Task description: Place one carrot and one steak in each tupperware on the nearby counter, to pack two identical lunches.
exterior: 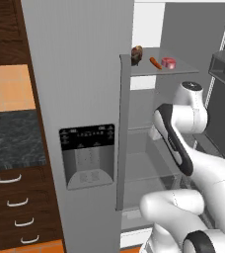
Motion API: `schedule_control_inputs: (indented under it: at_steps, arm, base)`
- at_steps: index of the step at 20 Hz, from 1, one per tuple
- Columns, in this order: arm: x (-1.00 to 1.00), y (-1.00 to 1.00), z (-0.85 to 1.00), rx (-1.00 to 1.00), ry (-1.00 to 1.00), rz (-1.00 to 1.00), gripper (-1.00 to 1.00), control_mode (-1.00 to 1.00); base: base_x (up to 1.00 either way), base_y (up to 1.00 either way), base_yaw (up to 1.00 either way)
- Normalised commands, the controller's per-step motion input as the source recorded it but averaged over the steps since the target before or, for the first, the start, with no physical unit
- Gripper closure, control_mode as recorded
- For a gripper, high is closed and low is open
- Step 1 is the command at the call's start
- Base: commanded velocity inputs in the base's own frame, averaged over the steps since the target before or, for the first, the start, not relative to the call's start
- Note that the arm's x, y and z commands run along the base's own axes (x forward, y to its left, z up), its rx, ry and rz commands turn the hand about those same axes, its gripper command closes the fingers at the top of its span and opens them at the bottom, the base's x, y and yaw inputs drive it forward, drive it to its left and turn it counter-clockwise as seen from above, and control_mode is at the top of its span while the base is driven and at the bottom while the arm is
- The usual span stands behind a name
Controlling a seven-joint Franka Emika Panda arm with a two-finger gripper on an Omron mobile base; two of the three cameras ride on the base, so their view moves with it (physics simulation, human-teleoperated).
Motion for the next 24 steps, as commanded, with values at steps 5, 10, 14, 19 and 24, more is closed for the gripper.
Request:
schedule_control_inputs:
  at_steps: [5,10,14,19,24]
  arm:
    - [0.00,0.00,0.00,0.00,0.00,0.00,1.00,1.00]
    - [0.00,0.00,0.00,0.00,0.00,0.00,1.00,1.00]
    - [0.00,0.00,0.00,0.00,0.00,0.00,1.00,1.00]
    - [0.00,0.00,0.00,0.00,0.00,0.00,1.00,1.00]
    - [0.00,0.00,0.00,0.00,0.00,0.00,1.00,1.00]
  base:
    - [-0.47,0.91,-0.06]
    - [-0.45,0.99,-0.09]
    - [-0.33,1.00,-0.09]
    - [0.04,1.00,-0.06]
    - [0.30,1.00,0.00]
